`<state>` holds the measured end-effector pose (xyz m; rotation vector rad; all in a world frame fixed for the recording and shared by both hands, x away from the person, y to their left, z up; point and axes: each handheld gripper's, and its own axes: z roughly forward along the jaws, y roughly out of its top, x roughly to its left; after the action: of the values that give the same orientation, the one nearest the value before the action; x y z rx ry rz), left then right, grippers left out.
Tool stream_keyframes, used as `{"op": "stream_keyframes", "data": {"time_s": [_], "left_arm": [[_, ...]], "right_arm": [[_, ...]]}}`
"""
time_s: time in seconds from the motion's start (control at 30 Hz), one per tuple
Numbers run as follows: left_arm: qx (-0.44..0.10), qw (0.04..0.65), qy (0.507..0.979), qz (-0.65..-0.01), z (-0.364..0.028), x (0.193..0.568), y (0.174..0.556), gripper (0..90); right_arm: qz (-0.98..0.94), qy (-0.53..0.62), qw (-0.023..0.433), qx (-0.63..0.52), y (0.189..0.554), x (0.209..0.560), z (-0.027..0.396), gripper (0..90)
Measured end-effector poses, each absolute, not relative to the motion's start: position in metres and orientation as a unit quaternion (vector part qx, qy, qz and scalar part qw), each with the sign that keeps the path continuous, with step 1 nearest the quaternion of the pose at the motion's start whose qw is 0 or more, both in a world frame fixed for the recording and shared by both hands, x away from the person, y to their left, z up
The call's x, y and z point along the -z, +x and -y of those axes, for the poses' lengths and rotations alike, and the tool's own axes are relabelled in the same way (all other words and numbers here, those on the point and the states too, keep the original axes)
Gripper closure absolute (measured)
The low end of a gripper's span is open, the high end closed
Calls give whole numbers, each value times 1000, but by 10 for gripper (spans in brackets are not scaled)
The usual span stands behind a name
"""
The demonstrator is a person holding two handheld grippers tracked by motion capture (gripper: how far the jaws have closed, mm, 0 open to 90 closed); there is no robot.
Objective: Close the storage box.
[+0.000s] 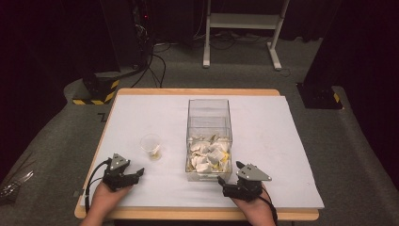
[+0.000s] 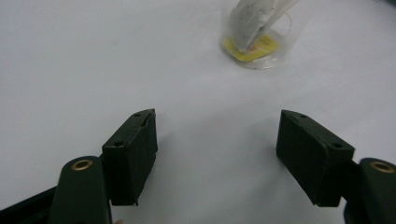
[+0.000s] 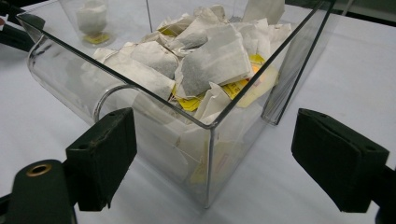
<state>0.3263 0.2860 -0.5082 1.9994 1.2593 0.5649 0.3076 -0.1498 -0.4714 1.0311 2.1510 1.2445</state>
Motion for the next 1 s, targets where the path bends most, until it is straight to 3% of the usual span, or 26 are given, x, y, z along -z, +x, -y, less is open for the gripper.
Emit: {"op": "stream_keyframes", "data": {"time_s": [1.0], "left_arm": [[-220, 347, 772, -484, -286, 508, 326, 291]], "right_arm": [[-764, 399, 244, -445, 338, 472, 144, 141]]}}
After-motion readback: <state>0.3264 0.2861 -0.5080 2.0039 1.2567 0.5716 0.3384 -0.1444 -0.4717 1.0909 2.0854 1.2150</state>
